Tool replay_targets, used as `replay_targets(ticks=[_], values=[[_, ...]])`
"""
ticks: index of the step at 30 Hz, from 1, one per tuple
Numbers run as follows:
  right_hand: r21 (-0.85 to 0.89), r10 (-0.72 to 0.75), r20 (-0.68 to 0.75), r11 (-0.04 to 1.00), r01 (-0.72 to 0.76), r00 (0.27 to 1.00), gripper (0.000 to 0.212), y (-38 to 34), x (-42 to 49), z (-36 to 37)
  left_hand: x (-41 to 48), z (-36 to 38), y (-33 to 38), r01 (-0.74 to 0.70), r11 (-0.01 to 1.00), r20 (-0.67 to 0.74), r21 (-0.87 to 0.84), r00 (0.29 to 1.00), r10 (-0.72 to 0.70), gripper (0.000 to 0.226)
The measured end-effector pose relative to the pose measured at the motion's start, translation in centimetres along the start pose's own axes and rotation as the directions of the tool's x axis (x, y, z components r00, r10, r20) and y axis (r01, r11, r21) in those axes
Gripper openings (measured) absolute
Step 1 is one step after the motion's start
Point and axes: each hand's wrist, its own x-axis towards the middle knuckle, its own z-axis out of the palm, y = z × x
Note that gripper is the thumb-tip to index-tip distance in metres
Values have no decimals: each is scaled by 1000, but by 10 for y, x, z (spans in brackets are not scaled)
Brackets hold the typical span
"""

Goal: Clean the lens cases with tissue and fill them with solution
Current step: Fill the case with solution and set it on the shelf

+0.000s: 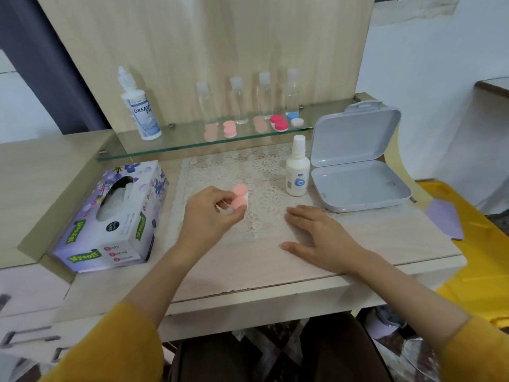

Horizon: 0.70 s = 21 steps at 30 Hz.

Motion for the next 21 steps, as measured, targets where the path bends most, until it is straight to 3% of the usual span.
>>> replay_targets(ticks=[9, 14, 21], values=[[17, -38, -17, 999, 38, 999, 92, 5, 2, 4, 119, -5, 27, 40, 988, -22, 149, 999, -38, 18], [30, -59, -30, 998, 60, 998, 96, 6, 2, 5, 159, 3, 29, 79, 948, 41, 307, 994, -96, 22], [19, -76, -63, 997, 77, 995, 81, 9, 1, 9, 177, 16, 22, 22, 885, 148, 465, 984, -103, 21]])
